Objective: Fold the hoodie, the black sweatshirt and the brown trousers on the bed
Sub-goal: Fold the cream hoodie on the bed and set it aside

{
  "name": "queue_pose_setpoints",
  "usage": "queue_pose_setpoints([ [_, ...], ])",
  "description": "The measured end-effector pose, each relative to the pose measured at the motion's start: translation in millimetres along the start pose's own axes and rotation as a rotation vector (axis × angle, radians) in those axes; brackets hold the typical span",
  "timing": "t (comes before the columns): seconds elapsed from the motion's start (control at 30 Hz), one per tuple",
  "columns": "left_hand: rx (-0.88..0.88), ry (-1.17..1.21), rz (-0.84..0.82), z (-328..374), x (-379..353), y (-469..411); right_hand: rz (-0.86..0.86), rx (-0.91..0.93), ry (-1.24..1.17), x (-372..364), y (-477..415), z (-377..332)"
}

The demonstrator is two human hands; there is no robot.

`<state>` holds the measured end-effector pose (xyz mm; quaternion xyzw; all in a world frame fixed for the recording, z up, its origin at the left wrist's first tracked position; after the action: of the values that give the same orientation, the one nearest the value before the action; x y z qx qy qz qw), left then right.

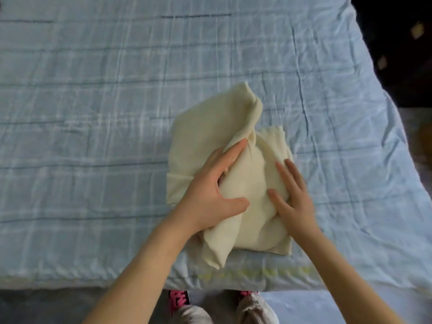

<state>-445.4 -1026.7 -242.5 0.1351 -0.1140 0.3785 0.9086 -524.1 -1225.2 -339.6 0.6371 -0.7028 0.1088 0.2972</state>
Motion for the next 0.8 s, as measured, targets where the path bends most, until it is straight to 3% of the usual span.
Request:
queue_pose_setpoints([
  [0.27, 0.176, -0.250, -0.082, -39, -55, -47, -0.076, 0.015, -0.306, 3, 3, 19],
  [0.53, 0.182, -0.304, -0.106, -34, -82, -50, -0.060, 0.031, -0.439, 8, 5, 16],
  [0.67, 0.062, -0.183, -0.192, -17, -84, -47, -0.048, -0.051, -0.602, 20, 2, 2],
  [0.73, 0.064, -0.289, -0.186, -13, -85, -36, 0.011, -0.088, -0.631, 33, -3, -8],
  [0.8, 0.088, -0.564, -0.246, -11, -101, -23, 0.100, -0.030, -0.474, 51, -10, -23],
])
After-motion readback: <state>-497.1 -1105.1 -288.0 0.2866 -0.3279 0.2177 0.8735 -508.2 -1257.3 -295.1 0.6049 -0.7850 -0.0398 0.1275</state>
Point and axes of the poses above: each hand's wrist, its own y-axis away from the middle knuckle, its own x-axis out of the back of the hand, z = x × y, the point moved 4 cm from there along -y, towards the middle knuckle, and after that the axes turned 10 degrees about -z, right-handed, at the moved point
